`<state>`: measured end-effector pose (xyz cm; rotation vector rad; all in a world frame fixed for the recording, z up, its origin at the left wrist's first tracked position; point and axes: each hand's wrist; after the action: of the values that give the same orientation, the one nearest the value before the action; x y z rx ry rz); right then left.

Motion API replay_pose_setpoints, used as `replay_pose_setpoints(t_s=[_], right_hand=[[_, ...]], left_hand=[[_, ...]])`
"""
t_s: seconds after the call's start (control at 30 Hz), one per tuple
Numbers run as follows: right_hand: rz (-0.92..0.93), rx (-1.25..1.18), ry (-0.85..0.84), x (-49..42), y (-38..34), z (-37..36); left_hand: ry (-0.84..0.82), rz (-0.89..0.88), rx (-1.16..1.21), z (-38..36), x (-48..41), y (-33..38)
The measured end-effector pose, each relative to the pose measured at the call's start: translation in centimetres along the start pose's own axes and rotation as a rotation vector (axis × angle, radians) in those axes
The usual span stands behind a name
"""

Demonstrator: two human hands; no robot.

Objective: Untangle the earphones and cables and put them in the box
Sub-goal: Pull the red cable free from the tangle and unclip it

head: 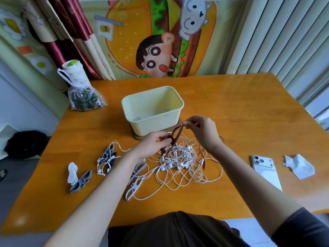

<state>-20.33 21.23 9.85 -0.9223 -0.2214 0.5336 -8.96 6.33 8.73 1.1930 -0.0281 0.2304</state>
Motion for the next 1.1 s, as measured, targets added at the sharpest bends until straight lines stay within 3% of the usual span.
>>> replay_pose_setpoints(t_s=[0.17,0.33,0.5,0.87,0.97,1.1], right_hand=[[0.001,0.012,0.033,0.2,0.0,-0.3],[-0.063,-0.044,0.03,0.4,0.8,-0.5],[-0.143,-0.092,-0.097,1.8,1.9,-2.9],[-0.173,-0.099,-0.199,4.0,0.5,-4.6],[-0.137,-0.079,-0.24,4.5,0.1,-4.5],[-0.104,-0.076,-0.202,3.9,-0.7,-3.5]], left_hand=[[-0.021,-0.039,-0.065,0.0,-0.1,0.5],[0.034,-0.107,0.167,-0.2,0.0,0.5],[0.071,-0.134,0.451,-0.7,-0.3,1.2],[0.36,-0.011,0.706,-1.7,-0.9,-0.1],[0.495,0.037,0.586,-1.7,-1.4,-0.6],[0.488,-0.018,0.107,-1.4,-1.4,-1.9]])
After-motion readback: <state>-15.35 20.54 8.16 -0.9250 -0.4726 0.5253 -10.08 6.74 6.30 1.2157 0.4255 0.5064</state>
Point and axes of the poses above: each hand's wrist, its own x-axis away from the middle knuckle, its own z-axis out of the back of the hand, y = z × x, and after that the axes turned 9 degrees about -z, right-handed
